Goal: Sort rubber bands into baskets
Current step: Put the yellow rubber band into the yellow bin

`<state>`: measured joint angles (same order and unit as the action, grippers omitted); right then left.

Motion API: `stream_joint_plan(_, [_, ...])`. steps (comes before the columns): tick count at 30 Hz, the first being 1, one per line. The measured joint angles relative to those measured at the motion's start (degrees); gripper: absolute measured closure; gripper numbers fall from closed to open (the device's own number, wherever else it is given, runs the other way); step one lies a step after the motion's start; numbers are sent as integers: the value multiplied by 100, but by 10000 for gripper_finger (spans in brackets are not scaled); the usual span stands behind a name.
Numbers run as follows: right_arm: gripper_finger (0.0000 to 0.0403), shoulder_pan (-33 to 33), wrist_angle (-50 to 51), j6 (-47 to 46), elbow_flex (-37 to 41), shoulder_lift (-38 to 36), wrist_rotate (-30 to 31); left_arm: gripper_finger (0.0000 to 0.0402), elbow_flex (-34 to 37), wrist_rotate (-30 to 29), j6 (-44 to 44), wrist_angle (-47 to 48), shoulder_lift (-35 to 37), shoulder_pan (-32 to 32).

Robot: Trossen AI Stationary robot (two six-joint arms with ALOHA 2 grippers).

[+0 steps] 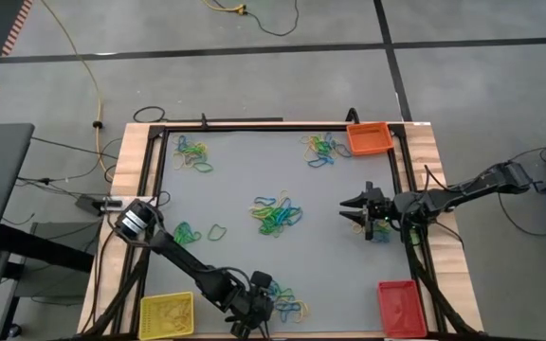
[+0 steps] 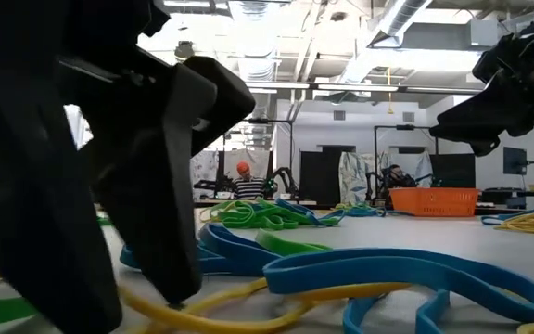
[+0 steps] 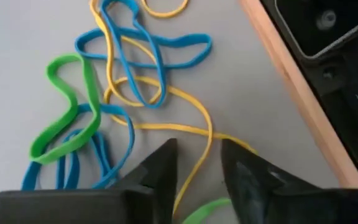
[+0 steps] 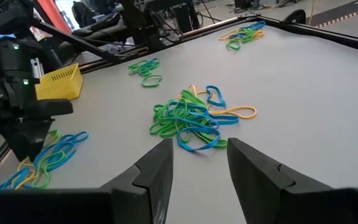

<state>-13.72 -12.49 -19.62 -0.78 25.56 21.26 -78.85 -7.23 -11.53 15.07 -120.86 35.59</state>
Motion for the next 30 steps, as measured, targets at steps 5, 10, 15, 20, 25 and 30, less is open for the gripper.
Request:
stream_joint_plan(5, [223,0,0,1,0,0,9,386,-2,78,79,109,-9,-3])
stream_joint_plan(10, [223,0,-4,2,0,0,9,401,-3,-228,268,409,134,15])
stream_joint_plan(15, [223,0,-9,17,0,0,10,401,-423,-998,434,1237,600,23])
stream_joint_plan(20, [223,0,-5,17,0,-1,11,401,-983,-1793,484,2311,1045,154])
stream_joint_plan(25, [223,0,0,15,0,0,11,401,-1606,-2219,12,3462,1447,351])
stream_joint_plan(30, [223,0,1,15,0,0,11,402,-2103,-2225,-633,4482,1653,595])
